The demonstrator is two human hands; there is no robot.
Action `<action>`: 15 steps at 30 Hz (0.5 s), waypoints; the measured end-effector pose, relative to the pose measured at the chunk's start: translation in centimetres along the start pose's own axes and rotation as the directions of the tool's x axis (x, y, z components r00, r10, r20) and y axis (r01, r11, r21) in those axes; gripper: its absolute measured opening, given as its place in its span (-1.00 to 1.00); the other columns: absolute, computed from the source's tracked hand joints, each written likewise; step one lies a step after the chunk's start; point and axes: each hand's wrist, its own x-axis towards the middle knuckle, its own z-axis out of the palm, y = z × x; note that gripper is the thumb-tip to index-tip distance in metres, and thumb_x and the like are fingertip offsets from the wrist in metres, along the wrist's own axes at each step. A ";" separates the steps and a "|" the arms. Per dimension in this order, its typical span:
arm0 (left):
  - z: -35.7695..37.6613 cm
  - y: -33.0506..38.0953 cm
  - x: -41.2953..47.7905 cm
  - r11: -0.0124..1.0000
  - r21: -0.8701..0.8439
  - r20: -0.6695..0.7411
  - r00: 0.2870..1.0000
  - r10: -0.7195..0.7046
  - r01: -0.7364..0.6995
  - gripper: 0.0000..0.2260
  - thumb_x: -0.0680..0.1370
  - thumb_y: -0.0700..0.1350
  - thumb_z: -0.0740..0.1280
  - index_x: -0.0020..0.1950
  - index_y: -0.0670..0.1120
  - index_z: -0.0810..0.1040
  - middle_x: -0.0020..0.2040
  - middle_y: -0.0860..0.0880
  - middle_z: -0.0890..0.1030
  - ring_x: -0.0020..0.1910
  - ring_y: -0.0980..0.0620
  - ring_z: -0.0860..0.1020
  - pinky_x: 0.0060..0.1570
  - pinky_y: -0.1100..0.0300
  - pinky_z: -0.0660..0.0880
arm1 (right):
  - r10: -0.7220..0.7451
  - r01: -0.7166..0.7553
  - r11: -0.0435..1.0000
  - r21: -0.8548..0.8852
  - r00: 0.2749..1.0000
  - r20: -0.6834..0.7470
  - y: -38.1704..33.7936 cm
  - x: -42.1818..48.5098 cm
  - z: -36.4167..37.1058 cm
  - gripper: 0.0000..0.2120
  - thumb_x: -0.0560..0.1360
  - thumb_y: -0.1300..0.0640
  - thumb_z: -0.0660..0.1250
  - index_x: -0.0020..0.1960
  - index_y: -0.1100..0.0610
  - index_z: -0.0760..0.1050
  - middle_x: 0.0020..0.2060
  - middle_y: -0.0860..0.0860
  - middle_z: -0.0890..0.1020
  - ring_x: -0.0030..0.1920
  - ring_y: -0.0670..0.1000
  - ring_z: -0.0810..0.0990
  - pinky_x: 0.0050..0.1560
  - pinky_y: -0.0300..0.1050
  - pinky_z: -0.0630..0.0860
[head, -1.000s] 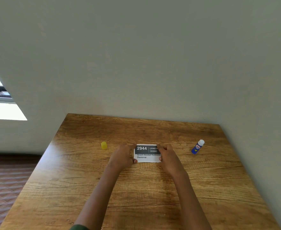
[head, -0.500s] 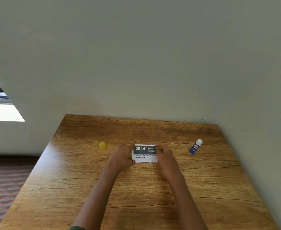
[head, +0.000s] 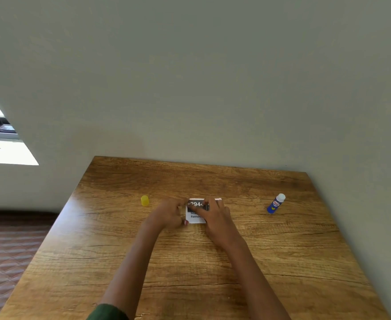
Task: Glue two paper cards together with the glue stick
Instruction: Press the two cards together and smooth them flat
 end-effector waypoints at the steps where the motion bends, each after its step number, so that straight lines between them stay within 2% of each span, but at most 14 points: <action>1: -0.3 0.0 0.1 1.000 -0.024 0.012 1.000 -0.007 0.007 -0.46 0.44 -0.26 0.37 0.40 -0.06 0.35 0.18 -0.25 0.57 0.12 -0.18 0.54 -0.11 0.17 0.50 | -0.011 0.011 1.000 -0.019 1.000 -0.002 0.0 -0.1 0.1 -0.45 0.56 0.26 0.08 0.43 -0.22 0.18 0.32 0.05 0.31 0.29 0.11 0.27 0.19 -0.02 0.27; 3: -0.7 0.1 0.3 0.999 -0.045 0.030 1.000 -0.009 0.010 -0.52 0.47 -0.31 0.27 0.38 -0.04 0.40 0.16 -0.23 0.58 0.03 -0.16 0.56 -0.34 0.32 0.43 | -0.020 0.019 0.999 -0.047 1.000 -0.021 -0.1 -0.3 0.4 -0.47 0.57 0.25 0.07 0.42 -0.23 0.20 0.34 0.06 0.32 0.30 0.13 0.28 0.18 0.00 0.27; 4: -0.8 0.0 0.4 0.999 -0.051 0.021 1.000 -0.008 0.009 -0.53 0.48 -0.33 0.24 0.37 -0.04 0.41 0.18 -0.20 0.58 0.05 -0.15 0.56 -0.37 0.36 0.40 | -0.024 0.023 0.998 -0.056 0.999 -0.029 -0.2 -0.4 0.6 -0.47 0.57 0.25 0.07 0.42 -0.22 0.20 0.34 0.08 0.33 0.30 0.14 0.30 0.18 0.01 0.29; 6: -0.6 -0.2 0.6 0.998 -0.064 -0.019 1.000 -0.024 0.022 -0.53 0.48 -0.35 0.19 0.36 -0.04 0.43 0.25 -0.14 0.55 0.15 -0.12 0.54 -0.27 0.37 0.43 | -0.051 0.048 0.996 -0.074 0.998 -0.039 -0.4 -0.4 0.6 -0.48 0.58 0.24 0.06 0.43 -0.21 0.21 0.34 0.11 0.35 0.27 0.17 0.33 0.17 0.04 0.30; 9: 0.0 -0.2 0.7 0.997 -0.068 -0.080 0.996 -0.029 0.024 -0.55 0.47 -0.37 0.20 0.32 -0.08 0.47 0.32 -0.07 0.50 0.23 -0.07 0.50 0.00 0.31 0.42 | -0.073 0.070 0.994 -0.079 0.996 -0.046 -0.5 -0.9 0.6 -0.46 0.58 0.25 0.05 0.44 -0.22 0.18 0.35 0.12 0.34 0.27 0.17 0.32 0.20 0.05 0.28; 10: 0.1 -0.2 0.8 0.997 -0.074 -0.099 0.995 -0.021 0.014 -0.57 0.47 -0.37 0.20 0.30 -0.10 0.49 0.32 -0.07 0.51 0.24 -0.05 0.50 0.03 0.31 0.40 | -0.079 0.075 0.994 -0.076 0.996 -0.050 -0.5 -1.2 0.7 -0.45 0.58 0.26 0.06 0.44 -0.22 0.17 0.36 0.12 0.33 0.28 0.17 0.31 0.21 0.06 0.28; 13: 0.4 -0.3 0.7 0.997 -0.080 -0.141 0.990 0.004 -0.015 -0.61 0.47 -0.35 0.22 0.26 -0.14 0.52 0.26 -0.06 0.56 0.20 -0.04 0.52 -0.03 0.41 0.34 | -0.110 0.107 0.993 -0.054 0.992 -0.063 -0.8 -2.1 0.6 -0.41 0.54 0.29 0.12 0.42 -0.25 0.19 0.34 0.17 0.37 0.25 0.21 0.36 0.16 0.11 0.34; 15: 0.7 -0.6 0.8 0.996 -0.083 -0.157 0.987 0.017 -0.031 -0.63 0.45 -0.35 0.24 0.23 -0.15 0.55 0.24 -0.06 0.57 0.23 -0.03 0.51 0.03 0.41 0.33 | -0.126 0.123 0.991 -0.057 0.991 -0.053 -1.0 -2.6 0.7 -0.34 0.48 0.32 0.21 0.40 -0.27 0.19 0.29 0.17 0.44 0.19 0.21 0.44 0.08 0.13 0.41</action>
